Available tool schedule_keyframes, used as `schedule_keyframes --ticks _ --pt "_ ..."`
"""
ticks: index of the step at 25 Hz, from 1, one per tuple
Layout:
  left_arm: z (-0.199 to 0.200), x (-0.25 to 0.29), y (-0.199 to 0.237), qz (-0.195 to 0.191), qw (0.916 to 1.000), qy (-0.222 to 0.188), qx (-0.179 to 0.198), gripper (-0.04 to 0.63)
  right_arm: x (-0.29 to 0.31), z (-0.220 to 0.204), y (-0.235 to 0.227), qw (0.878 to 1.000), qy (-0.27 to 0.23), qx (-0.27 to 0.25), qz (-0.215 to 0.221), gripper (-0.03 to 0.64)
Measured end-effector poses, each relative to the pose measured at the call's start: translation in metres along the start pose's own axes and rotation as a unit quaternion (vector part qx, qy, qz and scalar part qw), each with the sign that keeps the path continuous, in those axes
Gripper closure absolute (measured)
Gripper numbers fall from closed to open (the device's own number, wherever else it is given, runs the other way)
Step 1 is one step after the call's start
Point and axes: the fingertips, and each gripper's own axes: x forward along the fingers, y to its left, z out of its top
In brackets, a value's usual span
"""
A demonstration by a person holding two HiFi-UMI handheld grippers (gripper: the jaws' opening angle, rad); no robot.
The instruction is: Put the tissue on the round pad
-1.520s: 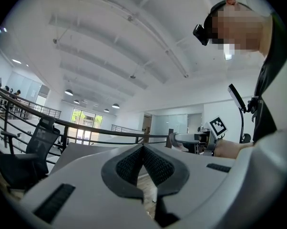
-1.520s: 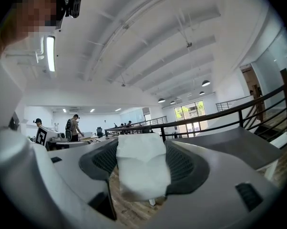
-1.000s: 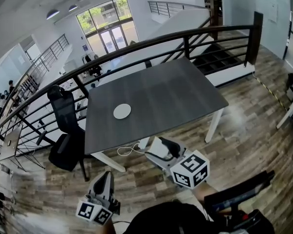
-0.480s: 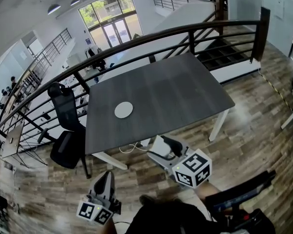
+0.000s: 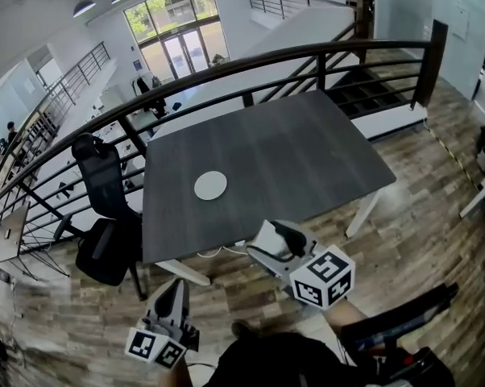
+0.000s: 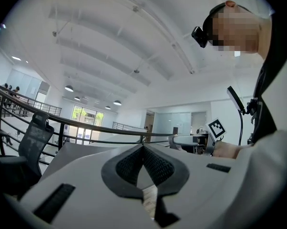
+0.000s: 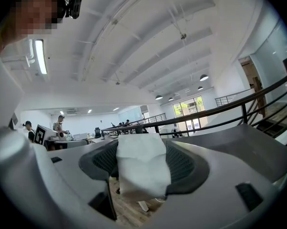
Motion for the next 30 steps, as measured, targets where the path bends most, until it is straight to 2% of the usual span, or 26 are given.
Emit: schedule_keyframes --ticks 4,9,12,16,26,30 --pt "0.008 0.001 0.055 -0.007 0.9999 -0.003 -0.007 0.592 0.046 0.006 0.006 1.000 -0.004 0.002 -0.014 0.305" --pt "0.026 0.011 0.108 -0.019 0.9997 -0.007 0.016 0.592 0.089 0.017 0.014 1.000 -0.005 -0.009 -0.028 0.305" --pt "0.030 0.016 0.132 -0.032 0.9993 -0.016 -0.003 0.592 0.110 0.019 0.015 0.999 -0.004 -0.011 -0.038 0.304" --pt "0.026 0.018 0.166 -0.039 0.9992 -0.007 -0.007 0.592 0.136 0.018 0.014 0.999 -0.005 -0.009 -0.052 0.305" --pt "0.040 0.022 0.225 -0.058 0.9981 -0.016 -0.007 0.592 0.199 0.026 0.022 0.998 -0.014 -0.009 -0.068 0.304" --pt "0.039 0.030 0.232 -0.060 0.9979 -0.019 -0.014 0.592 0.209 0.027 0.020 0.998 -0.007 -0.012 -0.067 0.304"
